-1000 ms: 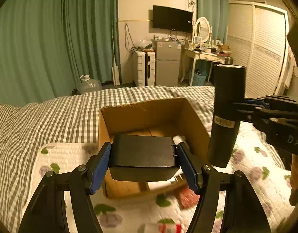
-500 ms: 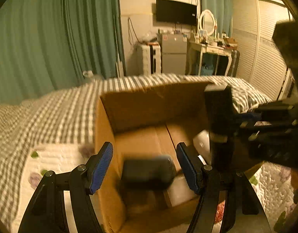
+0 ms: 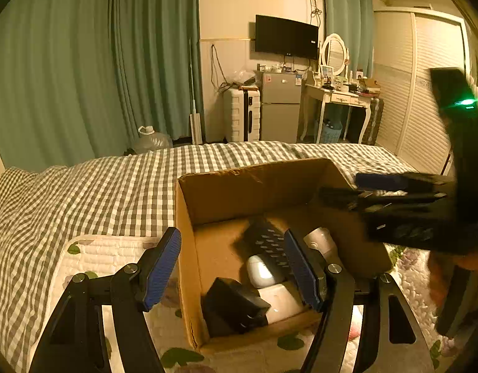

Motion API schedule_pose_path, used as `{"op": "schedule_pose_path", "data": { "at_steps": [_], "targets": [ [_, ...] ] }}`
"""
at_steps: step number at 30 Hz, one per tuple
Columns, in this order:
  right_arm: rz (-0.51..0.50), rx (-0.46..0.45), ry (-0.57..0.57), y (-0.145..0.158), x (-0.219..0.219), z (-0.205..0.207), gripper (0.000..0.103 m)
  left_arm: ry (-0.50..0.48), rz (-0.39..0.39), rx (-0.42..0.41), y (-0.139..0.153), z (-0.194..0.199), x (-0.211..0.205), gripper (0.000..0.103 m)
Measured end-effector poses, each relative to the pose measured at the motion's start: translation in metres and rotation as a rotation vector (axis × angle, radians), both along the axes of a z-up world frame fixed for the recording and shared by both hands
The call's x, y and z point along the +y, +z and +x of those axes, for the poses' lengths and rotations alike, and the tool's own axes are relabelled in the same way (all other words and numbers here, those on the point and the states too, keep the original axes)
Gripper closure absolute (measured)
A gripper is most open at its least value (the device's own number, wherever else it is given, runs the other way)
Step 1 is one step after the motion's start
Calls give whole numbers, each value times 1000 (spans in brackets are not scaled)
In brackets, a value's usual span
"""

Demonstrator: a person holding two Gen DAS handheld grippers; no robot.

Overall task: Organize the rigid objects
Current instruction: 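Carry the power bank and remote over the box and release both, then grasp the white bottle with the red cap with the right tool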

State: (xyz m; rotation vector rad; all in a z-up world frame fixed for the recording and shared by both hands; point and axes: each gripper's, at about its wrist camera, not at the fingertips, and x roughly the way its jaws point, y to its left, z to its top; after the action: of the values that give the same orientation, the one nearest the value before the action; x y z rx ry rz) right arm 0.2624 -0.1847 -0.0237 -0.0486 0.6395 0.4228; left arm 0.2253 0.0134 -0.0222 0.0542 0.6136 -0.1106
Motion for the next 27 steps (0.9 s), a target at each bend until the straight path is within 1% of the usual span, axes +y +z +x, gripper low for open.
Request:
{"op": "schedule_pose_path", "data": {
  "at_steps": [3, 6, 9, 11, 14, 16, 17, 18, 19, 21, 23, 27],
  "targets": [
    [25, -52, -36, 8, -18, -32, 34, -9, 4, -12, 5, -15, -6, 32],
    [36, -88, -75, 2, -35, -71, 26, -13, 0, -22, 6, -35, -11, 32],
    [21, -67, -54, -18, -40, -101, 26, 7, 17, -16, -1, -55, -9, 32],
    [17, -26, -31, -37, -40, -117, 26, 32, 39, 0, -9, -67, -6, 32],
    [7, 59, 47, -64, -24, -127, 26, 64, 50, 45, -26, -85, 2, 32],
    [-33, 79, 108, -77, -3, -135, 26, 88, 63, 79, -42, -97, 8, 32],
    [-61, 90, 149, -85, 10, -139, 26, 115, 78, 91, -52, -104, 11, 32],
    [-90, 109, 209, -93, 23, -143, 26, 130, 84, 97, -58, -108, 14, 32],
    [-117, 123, 245, -101, 35, -145, 26, 139, 88, 106, -65, -114, 16, 32],
    [-149, 143, 276, -113, 48, -147, 26, 143, 92, 139, -78, -119, 21, 32],
    [-170, 175, 304, -126, 62, -144, 26, 169, 104, 165, -89, -118, 28, 32],
    [-183, 216, 329, -145, 77, -132, 27, 208, 83, 175, -95, -113, 41, 32]
  ]
}}
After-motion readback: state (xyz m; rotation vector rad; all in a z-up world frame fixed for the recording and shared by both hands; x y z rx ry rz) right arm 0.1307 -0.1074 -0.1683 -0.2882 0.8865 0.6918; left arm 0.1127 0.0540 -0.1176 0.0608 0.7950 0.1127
